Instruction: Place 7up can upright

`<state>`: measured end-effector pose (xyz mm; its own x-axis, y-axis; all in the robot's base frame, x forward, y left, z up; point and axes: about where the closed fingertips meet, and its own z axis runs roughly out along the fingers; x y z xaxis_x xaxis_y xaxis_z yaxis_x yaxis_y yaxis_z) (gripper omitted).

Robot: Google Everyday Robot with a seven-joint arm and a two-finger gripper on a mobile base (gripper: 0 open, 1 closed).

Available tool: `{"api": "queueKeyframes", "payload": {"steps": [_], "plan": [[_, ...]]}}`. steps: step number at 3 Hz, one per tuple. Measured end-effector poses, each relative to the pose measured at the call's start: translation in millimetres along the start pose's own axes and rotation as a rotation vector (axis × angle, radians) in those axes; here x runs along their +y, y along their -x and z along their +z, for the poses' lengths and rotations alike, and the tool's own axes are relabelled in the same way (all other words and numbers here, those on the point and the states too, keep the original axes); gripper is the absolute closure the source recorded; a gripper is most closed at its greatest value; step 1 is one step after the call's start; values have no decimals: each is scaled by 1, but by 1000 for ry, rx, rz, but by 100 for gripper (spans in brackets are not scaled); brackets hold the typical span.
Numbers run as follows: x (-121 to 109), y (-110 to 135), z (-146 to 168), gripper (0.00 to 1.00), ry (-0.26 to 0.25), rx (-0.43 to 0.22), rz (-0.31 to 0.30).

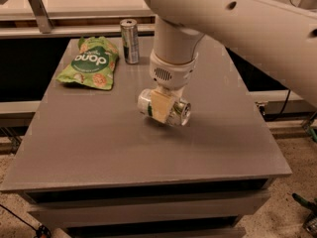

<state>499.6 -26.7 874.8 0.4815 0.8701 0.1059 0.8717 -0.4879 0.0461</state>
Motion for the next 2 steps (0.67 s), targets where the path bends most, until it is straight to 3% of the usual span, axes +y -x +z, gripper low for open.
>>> {"api": "queueKeyframes", "payload": {"steps": [1, 2], "plan": [[12, -5, 3, 100, 126, -105, 104], [18, -4, -5, 100, 264, -126, 243]]}}
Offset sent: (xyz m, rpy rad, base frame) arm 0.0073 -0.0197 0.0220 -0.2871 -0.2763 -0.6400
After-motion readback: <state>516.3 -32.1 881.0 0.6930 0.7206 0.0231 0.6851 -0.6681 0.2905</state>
